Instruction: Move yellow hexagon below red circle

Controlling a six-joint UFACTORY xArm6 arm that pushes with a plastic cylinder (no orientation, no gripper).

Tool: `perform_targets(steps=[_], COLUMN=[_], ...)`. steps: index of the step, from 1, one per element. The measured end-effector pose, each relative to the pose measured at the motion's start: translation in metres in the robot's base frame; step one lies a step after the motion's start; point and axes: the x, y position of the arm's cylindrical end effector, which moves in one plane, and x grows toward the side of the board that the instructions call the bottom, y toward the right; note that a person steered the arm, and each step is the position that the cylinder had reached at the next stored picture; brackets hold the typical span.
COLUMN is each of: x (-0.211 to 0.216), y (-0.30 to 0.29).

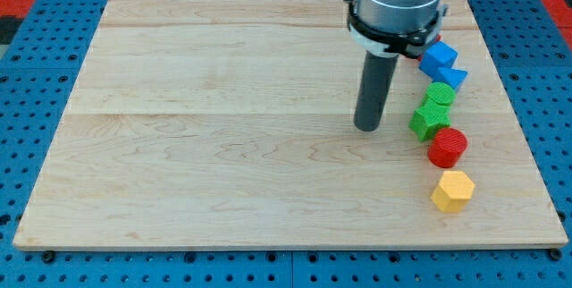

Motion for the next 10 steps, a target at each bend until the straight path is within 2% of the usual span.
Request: perform_targets(steps=[2, 3, 4, 7, 8, 10], x=[0.000, 0.000, 0.005, 0.109, 0.129, 0.122], y=[0.058, 0.060, 0.028, -0.004, 0.004, 0.054])
